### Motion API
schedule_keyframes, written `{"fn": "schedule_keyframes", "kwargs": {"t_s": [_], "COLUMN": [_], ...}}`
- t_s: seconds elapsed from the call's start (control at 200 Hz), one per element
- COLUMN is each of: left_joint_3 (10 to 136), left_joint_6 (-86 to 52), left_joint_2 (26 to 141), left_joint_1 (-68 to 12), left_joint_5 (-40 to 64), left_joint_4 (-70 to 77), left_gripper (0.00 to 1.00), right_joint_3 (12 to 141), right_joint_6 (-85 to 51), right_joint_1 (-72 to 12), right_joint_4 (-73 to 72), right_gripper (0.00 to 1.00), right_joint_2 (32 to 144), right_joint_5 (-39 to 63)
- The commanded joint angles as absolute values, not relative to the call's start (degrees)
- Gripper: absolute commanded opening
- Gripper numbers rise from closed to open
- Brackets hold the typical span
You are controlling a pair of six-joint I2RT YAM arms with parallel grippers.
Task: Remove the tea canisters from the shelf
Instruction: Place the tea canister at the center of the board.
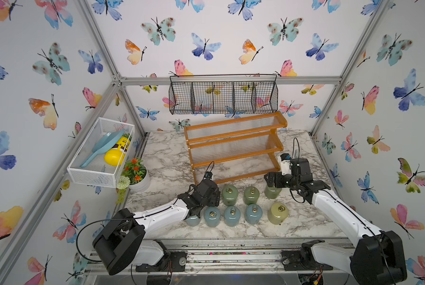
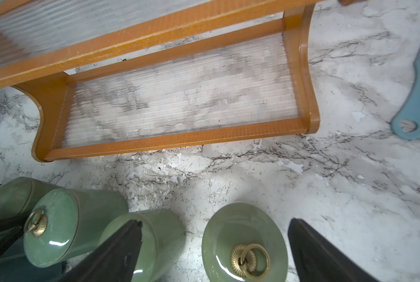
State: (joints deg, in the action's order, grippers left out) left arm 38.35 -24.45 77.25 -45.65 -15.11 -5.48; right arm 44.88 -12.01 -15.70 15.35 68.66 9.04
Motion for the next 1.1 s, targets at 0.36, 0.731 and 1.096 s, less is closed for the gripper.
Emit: {"fn": "schedule_keyframes", "kwargs": {"t_s": [0.36,0.731,1.096], "left_joint_3": [39.53,40.53,38.89], "left_joint_6": [-24.26,-24.16,-26.46], "left_joint_2": [78.90,79.68,77.75], "left_joint_1": [-46.31,-47.73,-48.10], "left_joint_5": [-16.76,-19.01,-21.65], "left_joint_4": [-3.21,-4.70,-5.68], "left_gripper": [0.80,0.84,0.89], "right_joint_3": [43.81,43.68,43.59], "right_joint_6": [-12.02,-11.78,-11.87], "right_joint_1": [-15.54,-15.56,-15.56], "right_joint_4": [14.68,14.85,14.59], "right_gripper": [0.99,1.00,0.99], "right_joint_2": [68.24,68.25,68.75], "right_joint_5": [8.94,8.53,8.94]}}
